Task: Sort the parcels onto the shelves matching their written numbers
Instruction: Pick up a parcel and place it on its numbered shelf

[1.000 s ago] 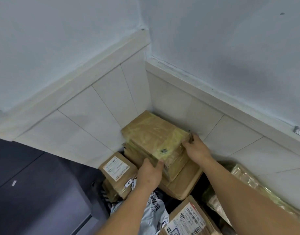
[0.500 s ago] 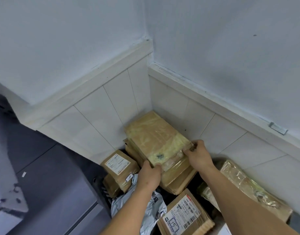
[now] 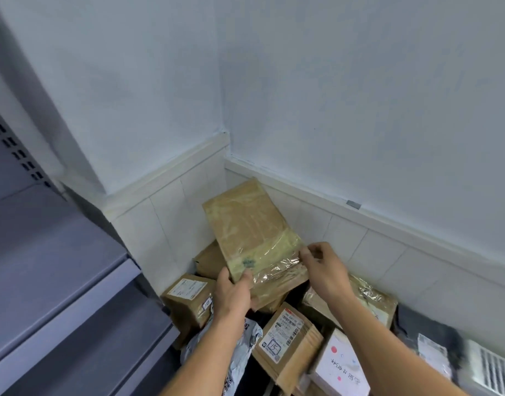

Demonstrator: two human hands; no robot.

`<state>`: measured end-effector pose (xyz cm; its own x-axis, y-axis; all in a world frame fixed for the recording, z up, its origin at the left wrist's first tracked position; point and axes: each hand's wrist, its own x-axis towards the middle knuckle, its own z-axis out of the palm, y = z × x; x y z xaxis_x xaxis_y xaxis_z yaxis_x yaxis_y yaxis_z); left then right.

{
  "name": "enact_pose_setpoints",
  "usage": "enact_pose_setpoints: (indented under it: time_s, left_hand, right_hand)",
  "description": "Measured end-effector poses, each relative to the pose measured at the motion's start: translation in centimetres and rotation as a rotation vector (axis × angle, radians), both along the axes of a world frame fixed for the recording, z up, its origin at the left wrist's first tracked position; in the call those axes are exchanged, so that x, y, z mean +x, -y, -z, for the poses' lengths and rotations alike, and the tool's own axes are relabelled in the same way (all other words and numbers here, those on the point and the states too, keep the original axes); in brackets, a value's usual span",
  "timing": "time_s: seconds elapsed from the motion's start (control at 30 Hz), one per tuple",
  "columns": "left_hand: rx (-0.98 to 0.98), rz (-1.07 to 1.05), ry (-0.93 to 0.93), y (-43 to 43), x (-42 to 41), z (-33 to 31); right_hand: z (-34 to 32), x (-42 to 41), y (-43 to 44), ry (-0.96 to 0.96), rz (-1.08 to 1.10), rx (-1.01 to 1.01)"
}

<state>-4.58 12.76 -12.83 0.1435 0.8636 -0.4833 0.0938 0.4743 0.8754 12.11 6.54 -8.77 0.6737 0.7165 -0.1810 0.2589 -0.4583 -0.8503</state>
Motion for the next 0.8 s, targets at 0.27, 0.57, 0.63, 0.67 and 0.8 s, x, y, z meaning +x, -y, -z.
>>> enact_pose_setpoints:
  time_s: [0.27,0.57,0.63,0.67,0.8]
  left_hand:
    - [0.009,0.048,0.257,5.4,-4.0,-5.6]
    - [-0.038,0.196,0.419,9.3,-3.9,-10.7]
    - [0.003,0.224,0.381,10.0,-3.5,-11.2]
    - [0.042,0.237,0.339,10.4,-3.1,-11.4]
    - [0.195,0.247,0.211,12.9,-1.2,-12.6]
  right_hand:
    - [-5.7,-2.4,8.9,-0.029,0.174,0.157]
    - [-9.0,-2.1,16.0,-0.697,0.105,0.29]
    - [-9.8,-2.3,16.8,-0.727,0.103,0.385]
    - [-10.2,-2.4,17.1,-0.718,0.104,0.423]
    - [-11.3,-2.4,18.5,-0.641,0.062,0.506]
